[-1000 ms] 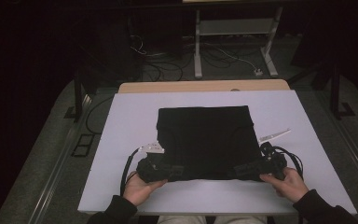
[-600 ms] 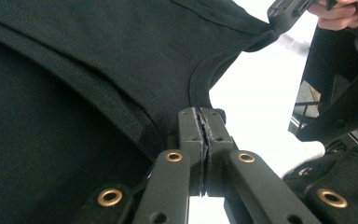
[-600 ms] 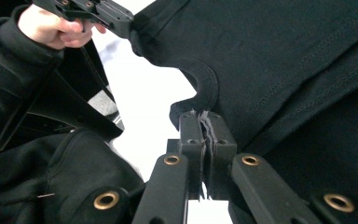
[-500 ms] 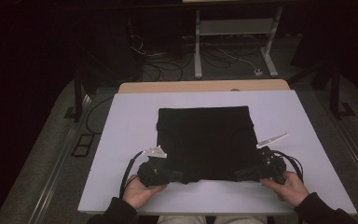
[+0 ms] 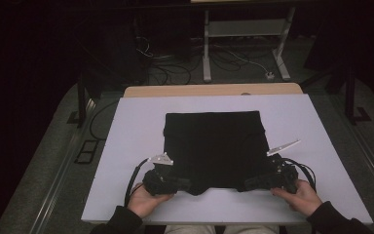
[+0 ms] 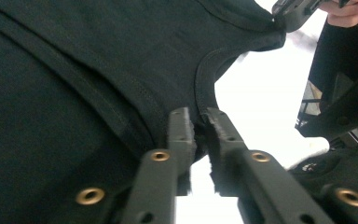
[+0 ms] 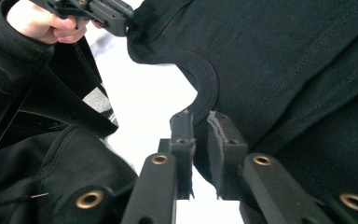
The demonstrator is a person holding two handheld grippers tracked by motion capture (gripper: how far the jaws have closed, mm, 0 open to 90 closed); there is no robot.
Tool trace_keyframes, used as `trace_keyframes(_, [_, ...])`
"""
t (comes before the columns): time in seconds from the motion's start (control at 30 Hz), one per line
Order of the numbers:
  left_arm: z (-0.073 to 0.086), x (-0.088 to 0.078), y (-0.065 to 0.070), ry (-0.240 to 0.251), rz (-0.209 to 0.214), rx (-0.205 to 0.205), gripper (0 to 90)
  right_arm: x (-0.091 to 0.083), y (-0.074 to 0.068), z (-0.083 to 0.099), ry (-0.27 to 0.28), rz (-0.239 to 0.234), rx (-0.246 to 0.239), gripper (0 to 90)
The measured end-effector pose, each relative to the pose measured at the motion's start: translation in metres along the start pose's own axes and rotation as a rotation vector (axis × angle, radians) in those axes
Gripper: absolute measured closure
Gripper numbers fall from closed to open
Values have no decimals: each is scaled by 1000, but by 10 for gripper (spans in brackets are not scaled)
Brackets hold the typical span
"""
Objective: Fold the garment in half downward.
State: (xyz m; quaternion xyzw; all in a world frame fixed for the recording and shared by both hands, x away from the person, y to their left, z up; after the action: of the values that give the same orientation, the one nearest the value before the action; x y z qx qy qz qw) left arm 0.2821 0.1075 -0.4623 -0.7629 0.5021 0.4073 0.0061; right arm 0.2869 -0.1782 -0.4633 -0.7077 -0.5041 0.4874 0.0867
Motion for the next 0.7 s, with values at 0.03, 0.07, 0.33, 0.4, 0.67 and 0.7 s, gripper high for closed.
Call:
trace_keyframes(0.03, [0,-1,0,3,-4,5,717,0,0,0,3,-1,0,756])
trace_keyframes(0.07, [0,-2,0,10,-8,8,689,-1,-1,-1,8,-1,1,742])
trace_keyframes(0.33, [-3,-9,0,43,-6,45,488,-6,-2,-4,45,43,-20,548])
trace_keyframes(0.4, [-4,-10,-1,49,-24,49,422,-7,-3,-6,58,52,-34,448])
trace_keyframes(0.67, [-9,-20,-8,119,-98,20,149,-14,-4,-15,126,144,-73,71])
trace_keyframes(0.7, [-9,-22,-10,127,-100,20,124,-15,-4,-16,139,160,-87,17])
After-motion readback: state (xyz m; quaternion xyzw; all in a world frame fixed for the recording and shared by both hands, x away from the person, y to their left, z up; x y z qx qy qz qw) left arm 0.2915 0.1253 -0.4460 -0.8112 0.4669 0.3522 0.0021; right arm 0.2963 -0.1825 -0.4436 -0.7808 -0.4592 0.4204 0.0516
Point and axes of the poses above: each handheld gripper's, and its own axes: x roughly forward along the jaws, z roughly out of its underside, y roughly to its right, the point moved 6 cm from there along x, roughly forward along the jaws, and after that the axes turned 1 degree about x, right-handed, at the moved point
